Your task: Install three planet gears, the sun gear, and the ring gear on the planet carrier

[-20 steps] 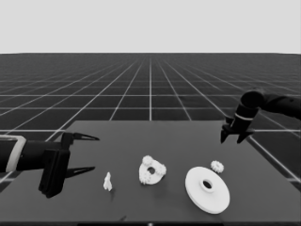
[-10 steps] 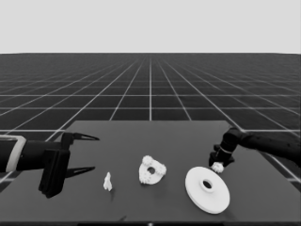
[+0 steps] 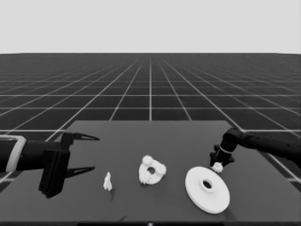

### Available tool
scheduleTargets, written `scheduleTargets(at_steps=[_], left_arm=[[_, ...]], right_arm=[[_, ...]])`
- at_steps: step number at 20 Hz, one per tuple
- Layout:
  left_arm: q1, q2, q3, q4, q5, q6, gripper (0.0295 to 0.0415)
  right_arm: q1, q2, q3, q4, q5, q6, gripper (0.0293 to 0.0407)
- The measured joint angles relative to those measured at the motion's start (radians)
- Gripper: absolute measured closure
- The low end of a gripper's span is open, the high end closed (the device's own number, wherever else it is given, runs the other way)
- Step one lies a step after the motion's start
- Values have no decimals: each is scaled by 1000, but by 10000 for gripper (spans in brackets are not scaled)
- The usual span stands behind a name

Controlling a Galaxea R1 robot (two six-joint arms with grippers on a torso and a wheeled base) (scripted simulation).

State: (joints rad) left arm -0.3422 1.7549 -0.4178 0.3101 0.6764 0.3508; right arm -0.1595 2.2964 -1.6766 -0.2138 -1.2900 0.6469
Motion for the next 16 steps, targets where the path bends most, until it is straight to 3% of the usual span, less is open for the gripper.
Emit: scheduleTargets(at_steps=[1,2,3,5,11,12,13,14,16], left_arm=[[0,0,0,0,0,0,326],[0,0,0,0,0,0,326],[0,0,0,0,0,0,326],[0,0,0,0,0,0,326],[0,0,0,0,0,0,326],[0,0,0,0,0,0,326],[0,0,0,0,0,0,326],[0,0,0,0,0,0,326],[0,0,0,0,0,0,326]], right_arm=[[0,0,0,0,0,0,390],[113,-80,160,72,-134,53,390],[235,-106,202,139,-213,64,390],[350,-100,188,208,-285,57,390],[400,-86,159,241,-322,47,390],[402,-7,398,258,-309,488,390],[403,253,445,266,-295,735,391],[403,456,351,266,-289,807,391],[403,650,173,265,-288,796,391]])
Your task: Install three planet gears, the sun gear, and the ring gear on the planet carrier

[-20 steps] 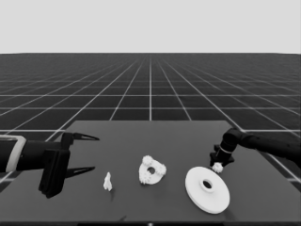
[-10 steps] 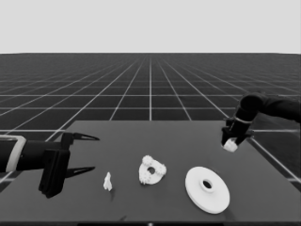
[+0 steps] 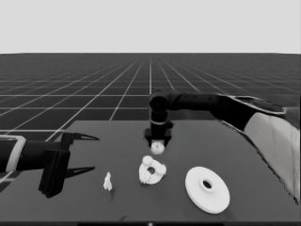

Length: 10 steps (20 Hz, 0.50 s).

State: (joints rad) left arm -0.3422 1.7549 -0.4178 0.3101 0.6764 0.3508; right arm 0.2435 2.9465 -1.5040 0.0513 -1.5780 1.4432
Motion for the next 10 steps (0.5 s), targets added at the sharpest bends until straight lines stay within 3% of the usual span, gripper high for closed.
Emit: scheduleTargets(at_steps=[5,7,10], left_arm=[[0,0,0,0,0,0,326],[0,0,0,0,0,0,326],[0,0,0,0,0,0,326]], right_arm=[[-1,91,-123,-2,-2,-34,391],[-218,96,-137,-224,35,-40,391],[-319,114,-207,-311,62,-85,391]])
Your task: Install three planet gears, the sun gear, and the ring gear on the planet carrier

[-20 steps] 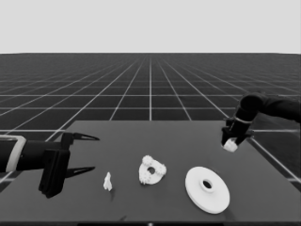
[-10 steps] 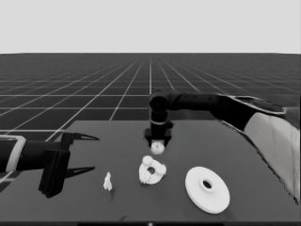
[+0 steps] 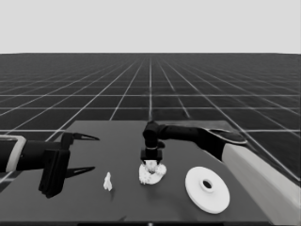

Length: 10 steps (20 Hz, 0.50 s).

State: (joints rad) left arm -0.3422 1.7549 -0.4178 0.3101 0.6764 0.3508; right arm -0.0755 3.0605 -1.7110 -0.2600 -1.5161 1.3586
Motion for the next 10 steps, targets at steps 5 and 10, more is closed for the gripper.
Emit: scheduleTargets(at_steps=[5,10], left_arm=[[0,0,0,0,0,0,326],[0,0,0,0,0,0,326]], right_arm=[[-19,6,-22,-19,9,-13,391],[-30,5,-23,-19,9,25,391]])
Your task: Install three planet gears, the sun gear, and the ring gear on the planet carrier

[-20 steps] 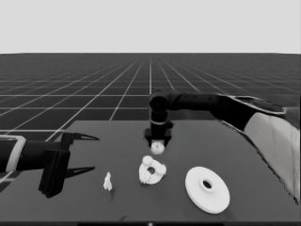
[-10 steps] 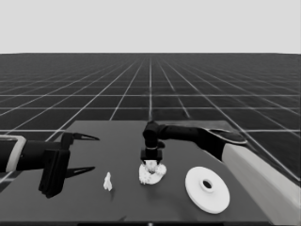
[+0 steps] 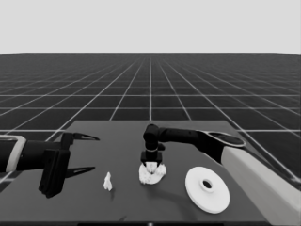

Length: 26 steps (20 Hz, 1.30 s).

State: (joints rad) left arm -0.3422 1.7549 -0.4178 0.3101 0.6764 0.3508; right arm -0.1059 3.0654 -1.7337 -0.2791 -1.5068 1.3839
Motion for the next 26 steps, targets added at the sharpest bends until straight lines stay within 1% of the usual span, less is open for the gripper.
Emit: scheduleTargets(at_steps=[26], left_arm=[[0,0,0,0,0,0,326]], right_arm=[[-1,0,0,0,0,271,391]])
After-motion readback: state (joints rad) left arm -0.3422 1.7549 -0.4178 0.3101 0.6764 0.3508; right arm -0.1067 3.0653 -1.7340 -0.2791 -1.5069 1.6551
